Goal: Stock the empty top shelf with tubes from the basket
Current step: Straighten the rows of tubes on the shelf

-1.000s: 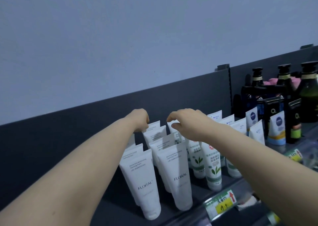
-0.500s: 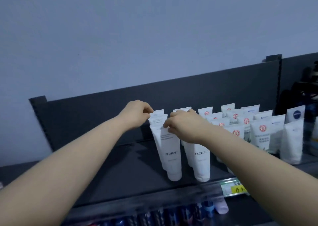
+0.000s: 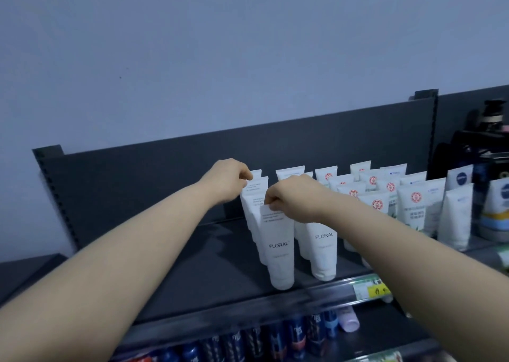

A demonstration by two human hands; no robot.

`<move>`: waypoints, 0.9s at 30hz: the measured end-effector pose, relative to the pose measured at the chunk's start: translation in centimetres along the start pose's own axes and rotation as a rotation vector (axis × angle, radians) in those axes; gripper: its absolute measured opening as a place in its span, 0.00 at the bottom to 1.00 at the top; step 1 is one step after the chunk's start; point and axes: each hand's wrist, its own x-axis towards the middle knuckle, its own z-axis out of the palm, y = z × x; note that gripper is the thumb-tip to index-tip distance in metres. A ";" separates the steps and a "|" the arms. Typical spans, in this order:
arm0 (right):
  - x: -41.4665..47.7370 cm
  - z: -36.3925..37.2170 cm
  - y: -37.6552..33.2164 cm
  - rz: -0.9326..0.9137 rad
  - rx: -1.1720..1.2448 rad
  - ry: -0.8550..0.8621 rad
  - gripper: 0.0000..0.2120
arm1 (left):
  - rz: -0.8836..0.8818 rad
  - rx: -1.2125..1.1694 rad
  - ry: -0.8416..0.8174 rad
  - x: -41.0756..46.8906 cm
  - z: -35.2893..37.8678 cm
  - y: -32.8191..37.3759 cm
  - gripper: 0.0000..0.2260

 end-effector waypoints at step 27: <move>2.5 -1.6 2.7 0.210 0.096 0.133 0.16 | -0.048 -0.217 -0.122 2.0 -0.6 -1.0 0.07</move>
